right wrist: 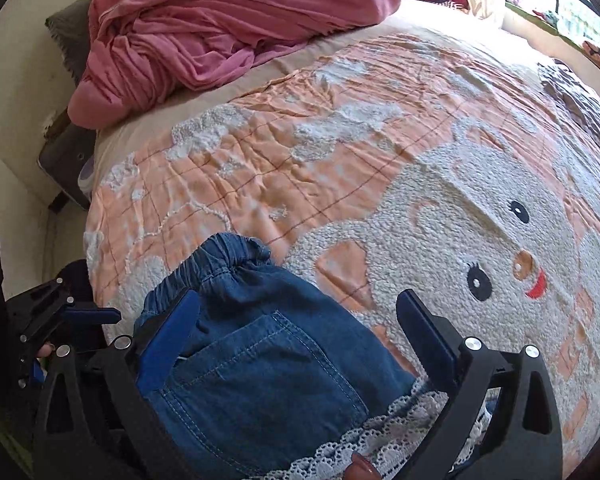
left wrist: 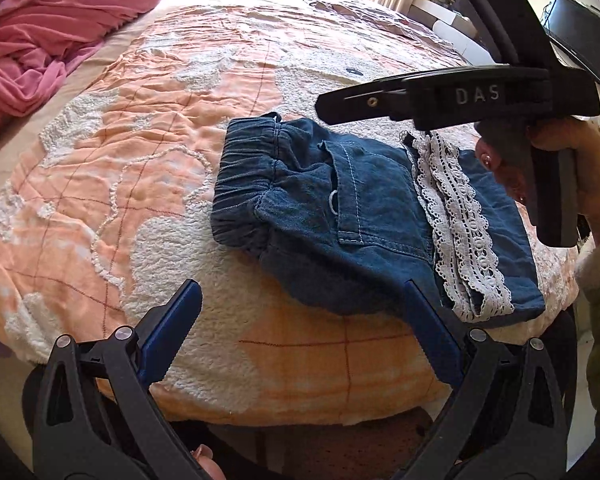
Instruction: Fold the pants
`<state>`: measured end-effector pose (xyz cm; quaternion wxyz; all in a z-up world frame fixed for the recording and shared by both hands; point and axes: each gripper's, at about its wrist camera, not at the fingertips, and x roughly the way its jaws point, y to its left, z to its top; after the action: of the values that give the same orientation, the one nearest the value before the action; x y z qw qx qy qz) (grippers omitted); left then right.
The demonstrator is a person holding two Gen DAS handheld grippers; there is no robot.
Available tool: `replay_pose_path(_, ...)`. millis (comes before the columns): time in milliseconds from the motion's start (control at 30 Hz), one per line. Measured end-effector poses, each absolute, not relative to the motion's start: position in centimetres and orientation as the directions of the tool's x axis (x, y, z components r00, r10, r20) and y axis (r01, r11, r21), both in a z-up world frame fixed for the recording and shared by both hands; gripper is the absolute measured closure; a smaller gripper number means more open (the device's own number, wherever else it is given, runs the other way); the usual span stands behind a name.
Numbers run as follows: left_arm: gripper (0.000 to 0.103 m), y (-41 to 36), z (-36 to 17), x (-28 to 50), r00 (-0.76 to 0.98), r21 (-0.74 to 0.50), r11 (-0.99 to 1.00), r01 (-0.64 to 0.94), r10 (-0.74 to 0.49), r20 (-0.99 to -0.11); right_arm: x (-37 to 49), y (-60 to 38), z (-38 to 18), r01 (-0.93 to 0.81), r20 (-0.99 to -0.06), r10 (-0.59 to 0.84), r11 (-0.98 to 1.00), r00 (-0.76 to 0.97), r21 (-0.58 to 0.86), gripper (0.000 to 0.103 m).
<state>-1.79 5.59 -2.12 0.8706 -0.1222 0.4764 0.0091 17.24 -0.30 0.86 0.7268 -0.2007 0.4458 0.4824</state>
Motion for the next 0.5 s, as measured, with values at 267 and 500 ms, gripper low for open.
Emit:
replay_pose_path(267,0.010,6.0,-2.9,-1.4,0.563,-0.340,0.930,-0.141,-0.207,-0.800,17.6,4.3,-1.5,-0.912,-0.877,0.481,0.357,-0.008,0.204,0.006)
replay_pose_path(500,0.010,6.5,-4.0,-1.1,0.572,-0.439,0.882,-0.172,-0.273,-0.774,17.3,6.7,-4.0,-0.898,-0.901,0.410,0.331,-0.141,0.291,0.049)
